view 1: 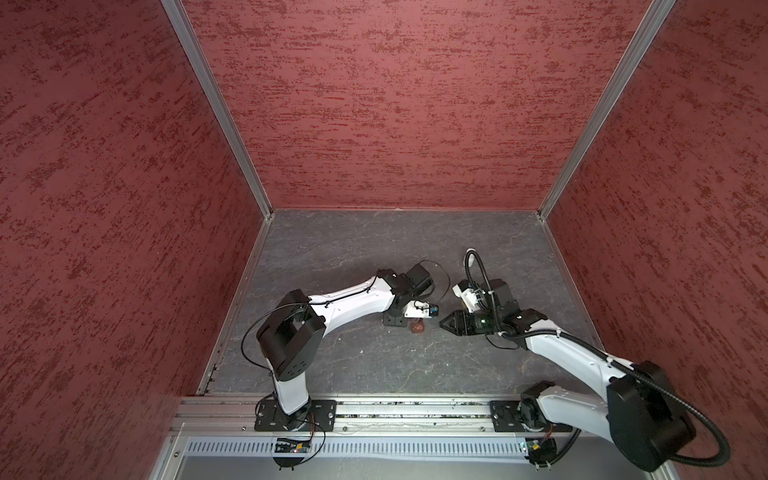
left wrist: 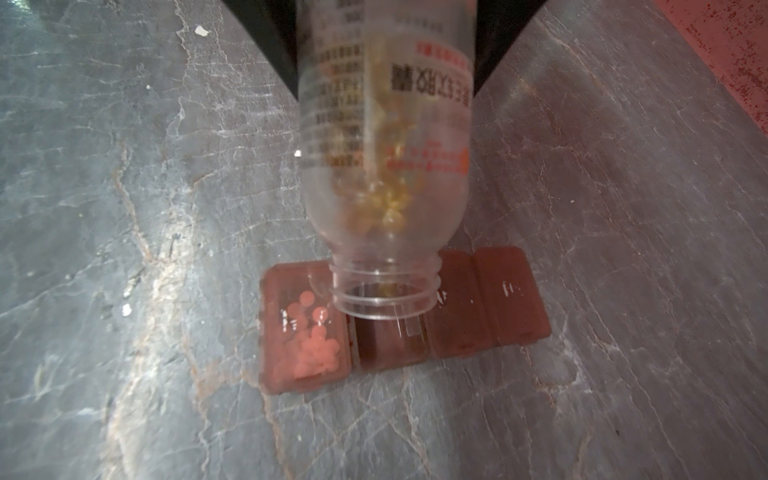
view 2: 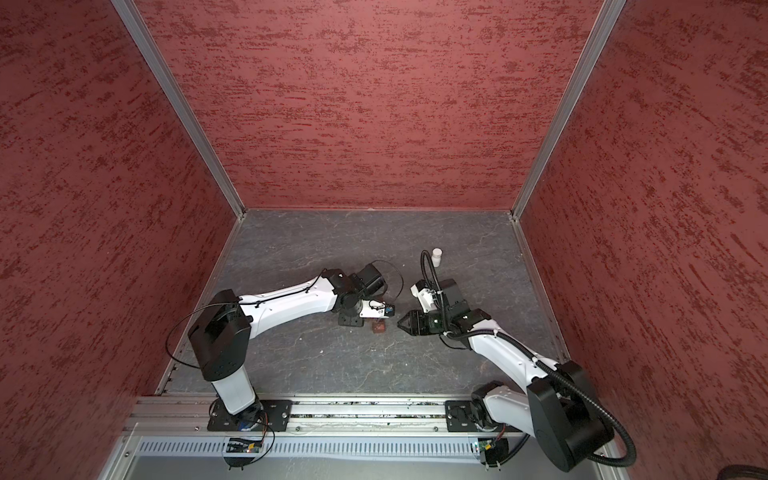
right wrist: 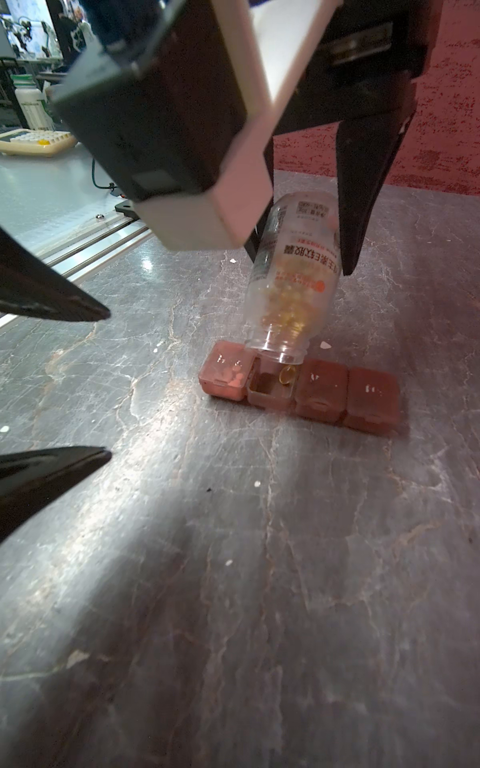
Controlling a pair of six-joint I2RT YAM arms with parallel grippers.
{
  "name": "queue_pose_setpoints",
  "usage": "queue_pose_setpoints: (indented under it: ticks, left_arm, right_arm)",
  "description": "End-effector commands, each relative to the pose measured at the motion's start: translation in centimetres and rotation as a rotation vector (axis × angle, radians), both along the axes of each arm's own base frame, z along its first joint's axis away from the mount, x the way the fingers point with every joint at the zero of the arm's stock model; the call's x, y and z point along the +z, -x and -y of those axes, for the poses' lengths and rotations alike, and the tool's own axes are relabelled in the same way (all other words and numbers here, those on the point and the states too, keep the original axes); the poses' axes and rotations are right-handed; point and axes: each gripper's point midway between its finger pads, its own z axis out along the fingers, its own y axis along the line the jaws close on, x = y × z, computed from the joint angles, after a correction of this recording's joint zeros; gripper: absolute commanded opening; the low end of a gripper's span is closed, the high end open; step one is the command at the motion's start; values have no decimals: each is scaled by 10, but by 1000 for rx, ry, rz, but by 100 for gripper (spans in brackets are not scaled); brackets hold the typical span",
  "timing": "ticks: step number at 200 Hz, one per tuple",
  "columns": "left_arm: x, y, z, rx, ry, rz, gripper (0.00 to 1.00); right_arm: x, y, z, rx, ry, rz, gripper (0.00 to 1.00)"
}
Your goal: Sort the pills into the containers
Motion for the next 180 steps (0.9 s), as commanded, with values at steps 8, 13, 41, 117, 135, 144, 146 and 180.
queue_pose_setpoints:
  ticks: [8, 13, 41, 117, 135, 144, 146, 180]
  left_arm:
    - [0, -1, 4, -22, -19, -3, 0]
    - [0, -1, 4, -22, -20, -3, 0]
    - [0, -1, 5, -24, -22, -2, 0]
    - [0, -2, 5, -25, -34, 1, 0]
    - [1, -2, 5, -26, -38, 3, 0]
    - [2, -2, 5, -27, -43, 5, 0]
    - [2, -3, 5, -27, -44, 5, 0]
    - [2, -2, 5, -36, -61, 9, 0]
  right_arm:
    - [1, -1, -1, 15, 9, 27, 50]
    - [1, -1, -1, 15, 9, 27, 50]
    - [0, -1, -1, 15, 10, 26, 50]
    - [4, 0, -4, 26, -11, 30, 50]
    - [6, 1, -6, 32, -22, 34, 50]
    - [6, 1, -6, 32, -21, 34, 50]
    - [6, 1, -6, 32, -22, 33, 50]
    - [5, 2, -5, 32, -19, 31, 50]
